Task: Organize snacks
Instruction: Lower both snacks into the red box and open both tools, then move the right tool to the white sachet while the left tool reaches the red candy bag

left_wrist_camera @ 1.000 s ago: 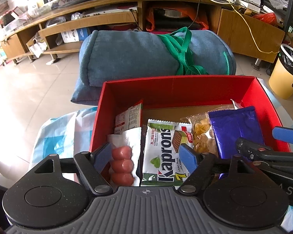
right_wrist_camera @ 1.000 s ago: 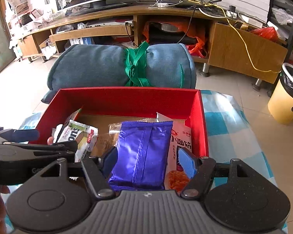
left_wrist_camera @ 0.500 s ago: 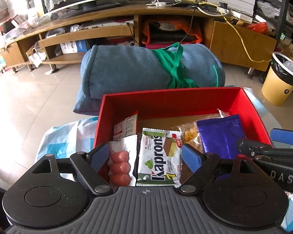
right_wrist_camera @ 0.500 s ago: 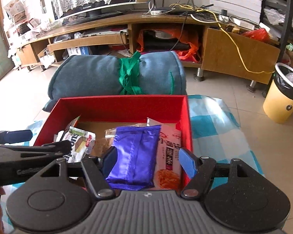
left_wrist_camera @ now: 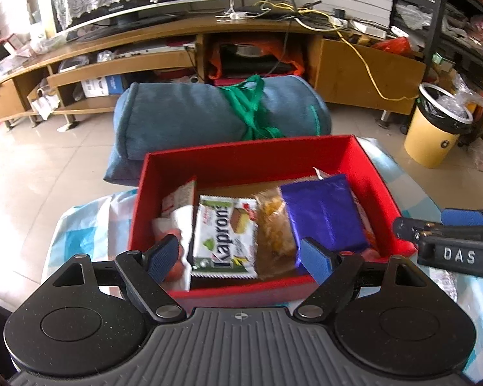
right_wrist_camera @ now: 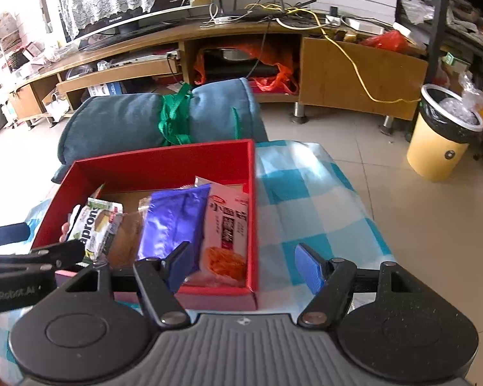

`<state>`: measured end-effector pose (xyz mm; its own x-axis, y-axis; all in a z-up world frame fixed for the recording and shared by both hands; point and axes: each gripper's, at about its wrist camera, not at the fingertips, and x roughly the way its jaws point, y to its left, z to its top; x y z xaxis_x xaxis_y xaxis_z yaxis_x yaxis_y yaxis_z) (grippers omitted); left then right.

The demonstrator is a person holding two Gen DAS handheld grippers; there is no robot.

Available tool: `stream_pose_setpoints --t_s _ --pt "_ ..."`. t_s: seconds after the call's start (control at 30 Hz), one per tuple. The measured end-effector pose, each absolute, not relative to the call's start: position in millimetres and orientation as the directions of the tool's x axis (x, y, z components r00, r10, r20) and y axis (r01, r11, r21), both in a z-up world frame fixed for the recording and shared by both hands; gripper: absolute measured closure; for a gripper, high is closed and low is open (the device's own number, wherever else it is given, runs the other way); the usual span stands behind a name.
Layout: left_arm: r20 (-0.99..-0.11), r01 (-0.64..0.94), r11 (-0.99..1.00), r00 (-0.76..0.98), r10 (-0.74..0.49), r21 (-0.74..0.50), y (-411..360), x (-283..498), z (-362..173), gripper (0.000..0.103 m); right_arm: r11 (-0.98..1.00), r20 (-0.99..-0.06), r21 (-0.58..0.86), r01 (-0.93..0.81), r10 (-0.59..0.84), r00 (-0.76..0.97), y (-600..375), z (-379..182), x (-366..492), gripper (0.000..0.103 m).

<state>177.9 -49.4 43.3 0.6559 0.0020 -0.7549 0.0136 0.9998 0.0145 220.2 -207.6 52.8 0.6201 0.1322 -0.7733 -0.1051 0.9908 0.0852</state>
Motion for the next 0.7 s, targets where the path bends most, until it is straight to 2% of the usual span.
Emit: stream_pose_setpoints --t_s 0.43,0.7 --pt "-0.774 0.093 0.996 0.63 -0.066 -0.01 -72 140 37 0.015 0.996 -0.793 0.082 -0.044 0.092 0.602 -244 48 193 0.038" --pt "-0.86 0.239 0.97 0.485 -0.16 -0.045 -105 97 2 0.015 0.997 -0.826 0.081 -0.007 0.071 0.56 -270 35 174 0.038"
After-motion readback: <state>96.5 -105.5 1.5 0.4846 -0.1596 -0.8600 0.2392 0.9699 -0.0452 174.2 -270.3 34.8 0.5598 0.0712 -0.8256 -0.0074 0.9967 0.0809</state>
